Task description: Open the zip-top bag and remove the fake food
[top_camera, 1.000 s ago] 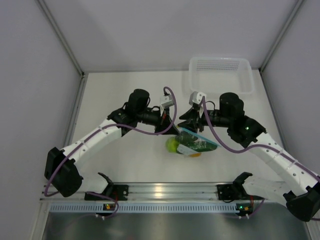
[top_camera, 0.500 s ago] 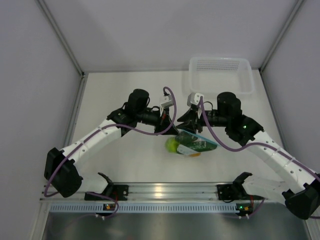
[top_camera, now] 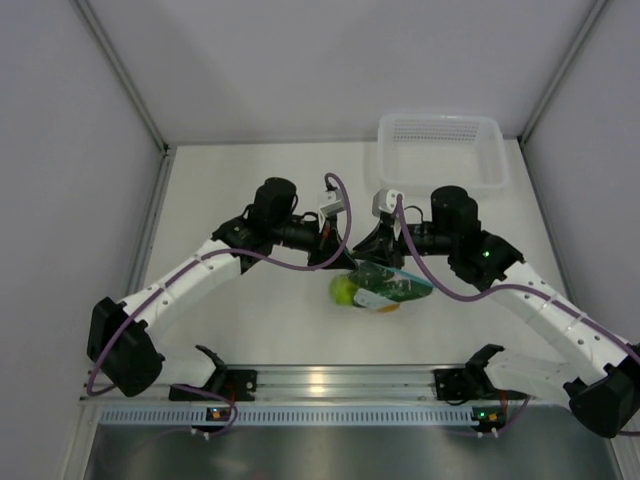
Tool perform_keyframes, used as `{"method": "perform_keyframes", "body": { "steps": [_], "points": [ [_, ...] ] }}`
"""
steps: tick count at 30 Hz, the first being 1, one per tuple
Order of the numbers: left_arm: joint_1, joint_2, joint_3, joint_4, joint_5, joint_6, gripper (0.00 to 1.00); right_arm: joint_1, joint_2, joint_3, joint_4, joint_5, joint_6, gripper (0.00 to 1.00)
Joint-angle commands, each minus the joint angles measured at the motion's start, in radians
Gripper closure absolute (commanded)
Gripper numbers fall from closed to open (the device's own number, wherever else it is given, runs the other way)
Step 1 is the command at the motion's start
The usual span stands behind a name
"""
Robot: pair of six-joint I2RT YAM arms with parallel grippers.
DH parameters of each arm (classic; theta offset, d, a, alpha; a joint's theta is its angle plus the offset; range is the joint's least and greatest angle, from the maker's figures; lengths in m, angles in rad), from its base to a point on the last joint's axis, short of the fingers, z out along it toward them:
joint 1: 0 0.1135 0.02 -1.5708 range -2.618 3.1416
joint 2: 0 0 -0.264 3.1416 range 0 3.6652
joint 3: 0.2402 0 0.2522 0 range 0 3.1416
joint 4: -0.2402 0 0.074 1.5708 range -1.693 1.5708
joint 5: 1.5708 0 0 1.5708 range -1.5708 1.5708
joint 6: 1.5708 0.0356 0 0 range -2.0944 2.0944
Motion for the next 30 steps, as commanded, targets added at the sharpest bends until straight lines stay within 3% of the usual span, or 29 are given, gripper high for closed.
{"method": "perform_keyframes", "body": {
  "steps": [1, 2, 3, 9, 14, 21, 23, 27, 30],
  "points": [
    [-0.003, -0.041, 0.023, 0.038, 0.033, 0.018, 1.0, 0.006, 0.002, 0.004, 0.034, -0.015, -0.017, 0.88],
    [-0.003, -0.043, 0.023, 0.038, 0.03, 0.02, 1.0, 0.006, 0.002, 0.004, 0.035, -0.015, -0.017, 0.97],
    [-0.003, -0.041, 0.021, 0.038, 0.027, 0.018, 1.0, 0.006, -0.001, 0.002, 0.036, -0.014, -0.017, 0.99],
    [-0.001, -0.049, 0.02, 0.038, -0.036, 0.017, 1.0, 0.006, -0.014, 0.001, 0.013, -0.003, -0.026, 1.0],
    [0.022, -0.075, 0.029, 0.049, -0.186, -0.018, 1.0, 0.008, -0.054, -0.016, -0.007, 0.063, -0.023, 1.0],
    [0.077, -0.119, -0.033, 0.163, -0.229, -0.103, 1.0, 0.008, -0.096, -0.039, -0.017, 0.149, -0.006, 1.0],
    [0.086, -0.125, -0.048, 0.182, -0.273, -0.121, 1.0, 0.006, -0.102, -0.03, -0.038, 0.172, -0.005, 1.0],
    [0.119, -0.136, -0.063, 0.198, -0.503, -0.175, 1.0, 0.008, -0.133, -0.022, -0.09, 0.241, 0.005, 1.0],
    [0.151, -0.159, -0.083, 0.219, -0.562, -0.221, 1.0, 0.008, -0.172, -0.036, -0.104, 0.264, 0.031, 1.0]
  ]
}}
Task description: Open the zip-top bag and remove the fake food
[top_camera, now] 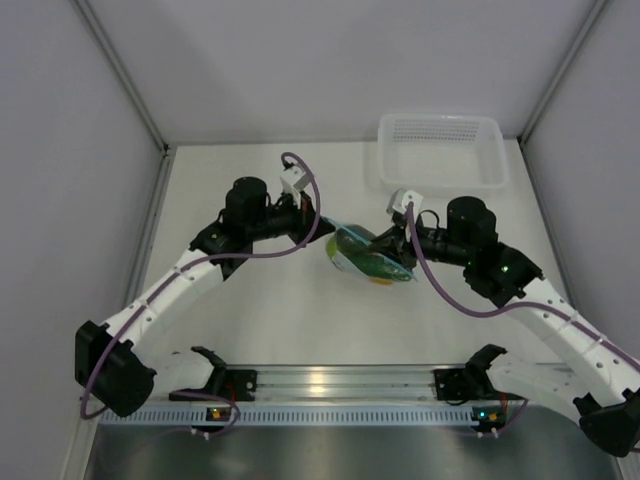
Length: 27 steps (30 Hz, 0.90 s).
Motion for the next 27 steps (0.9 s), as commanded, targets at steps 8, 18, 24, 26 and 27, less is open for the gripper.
{"method": "perform_keyframes", "body": {
  "steps": [8, 18, 24, 26, 27],
  "points": [
    [0.054, -0.124, -0.078, 0.177, -0.435, -0.133, 1.0, 0.014, -0.115, -0.002, -0.145, 0.115, 0.065, 1.0],
    [0.054, -0.124, -0.116, 0.157, -0.618, -0.162, 1.0, 0.034, -0.085, 0.008, -0.184, 0.18, 0.076, 1.0],
    [0.054, -0.089, -0.116, 0.172, -0.486, -0.161, 1.0, 0.035, -0.065, -0.006, -0.15, 0.129, 0.084, 1.0],
    [0.054, -0.081, -0.13, 0.206, -0.338, -0.149, 1.0, 0.037, -0.058, -0.008, -0.135, 0.114, 0.093, 0.92],
    [0.056, -0.076, -0.138, 0.221, -0.295, -0.149, 1.0, 0.037, -0.06, -0.011, -0.126, 0.108, 0.102, 0.86]
  ]
}}
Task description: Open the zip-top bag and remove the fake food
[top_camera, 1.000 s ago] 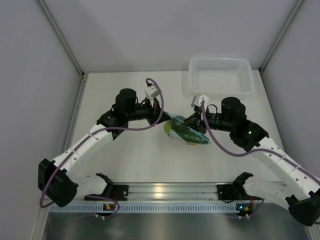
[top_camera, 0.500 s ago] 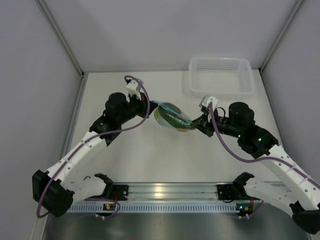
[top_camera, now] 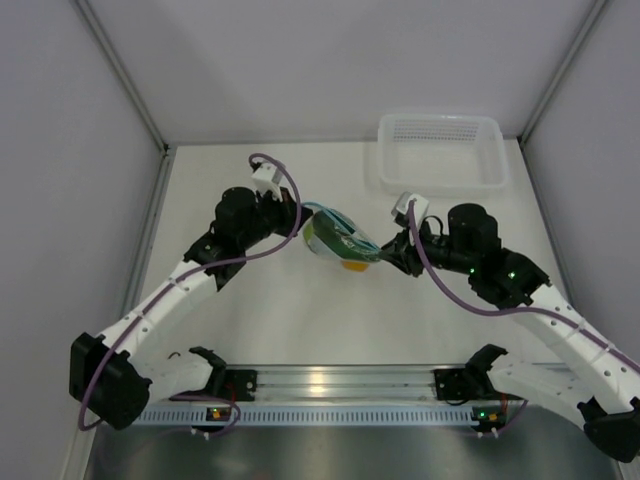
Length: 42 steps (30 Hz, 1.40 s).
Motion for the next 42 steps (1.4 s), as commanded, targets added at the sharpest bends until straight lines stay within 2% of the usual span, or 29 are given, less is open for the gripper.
{"method": "perform_keyframes", "body": {
  "steps": [1, 3, 5, 6, 9, 15, 29, 42],
  "points": [
    [0.012, 0.012, -0.029, 0.138, 0.178, 0.012, 1.0, 0.019, -0.009, -0.008, 0.013, -0.045, 0.026, 0.78],
    [0.012, 0.018, -0.044, 0.161, 0.238, 0.028, 1.0, 0.019, -0.017, -0.02, 0.032, -0.022, 0.035, 0.71],
    [0.012, 0.026, -0.068, 0.192, 0.325, 0.043, 1.0, 0.019, -0.033, -0.029, 0.049, 0.004, 0.035, 0.71],
    [0.014, 0.03, -0.076, 0.202, 0.359, 0.058, 1.0, 0.017, -0.04, -0.032, 0.058, 0.068, 0.047, 0.71],
    [0.012, 0.038, -0.09, 0.227, 0.44, 0.077, 1.0, 0.016, -0.046, -0.031, 0.081, 0.135, 0.061, 0.67],
    [0.012, 0.061, -0.088, 0.23, 0.488, 0.095, 1.0, 0.019, 0.02, -0.011, 0.111, 0.086, 0.063, 0.65],
    [0.014, 0.124, -0.078, 0.23, 0.652, 0.131, 1.0, 0.017, 0.082, -0.025, 0.19, 0.1, 0.072, 0.64],
    [0.012, 0.104, -0.075, 0.23, 0.694, 0.124, 1.0, 0.017, 0.167, -0.06, 0.216, 0.038, 0.066, 0.55]
  ]
}}
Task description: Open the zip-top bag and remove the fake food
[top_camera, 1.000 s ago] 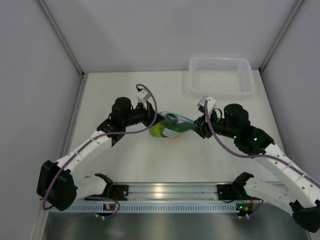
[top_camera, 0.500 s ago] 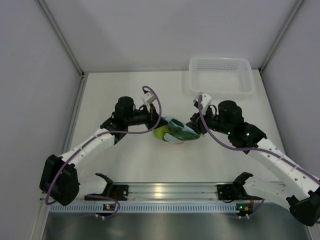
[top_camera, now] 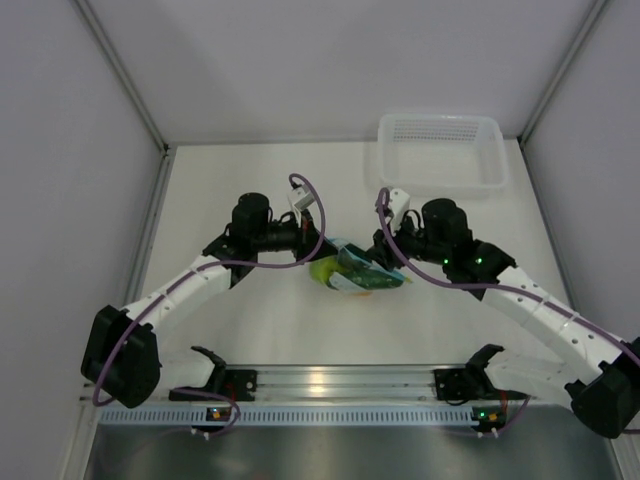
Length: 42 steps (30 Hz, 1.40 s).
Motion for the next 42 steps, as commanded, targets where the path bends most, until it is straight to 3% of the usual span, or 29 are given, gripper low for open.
{"method": "perform_keyframes", "body": {
  "steps": [1, 9, 11, 12, 15, 22, 25, 26, 29, 36, 42],
  "points": [
    [0.002, -0.027, 0.019, 0.078, 0.049, 0.014, 1.0, 0.016, 0.019, -0.014, 0.068, -0.032, -0.005, 0.54],
    [0.004, -0.056, 0.02, 0.089, 0.069, 0.002, 1.0, 0.018, 0.057, -0.025, 0.08, -0.018, -0.009, 0.52],
    [0.004, -0.058, 0.02, 0.091, 0.072, 0.002, 1.0, 0.016, 0.063, -0.03, 0.085, -0.011, -0.006, 0.61],
    [0.002, -0.059, 0.02, 0.091, 0.055, 0.002, 1.0, 0.018, 0.063, -0.027, 0.086, -0.009, -0.006, 0.75],
    [0.002, -0.05, 0.02, 0.091, 0.004, -0.003, 1.0, 0.016, 0.059, -0.019, 0.085, -0.012, 0.003, 1.0],
    [0.002, 0.031, 0.149, -0.081, -0.255, -0.009, 0.99, 0.028, 0.059, 0.001, 0.089, 0.086, 0.156, 1.0],
    [0.004, 0.074, 0.216, -0.162, -0.352, -0.039, 0.71, 0.057, 0.056, -0.007, 0.123, 0.241, 0.292, 1.0],
    [0.002, 0.079, 0.224, -0.166, -0.361, -0.07, 0.53, 0.062, 0.057, -0.011, 0.131, 0.308, 0.326, 1.0],
    [0.001, 0.067, 0.23, -0.164, -0.428, -0.171, 0.3, 0.071, 0.057, -0.028, 0.157, 0.417, 0.428, 1.0],
    [-0.027, 0.022, 0.221, -0.244, -0.617, -0.315, 0.23, 0.073, 0.094, -0.05, 0.18, 0.595, 0.561, 1.0],
    [-0.217, 0.01, 0.223, -0.313, -0.957, -0.44, 0.23, 0.071, 0.109, -0.071, 0.224, 0.687, 0.652, 1.0]
  ]
}}
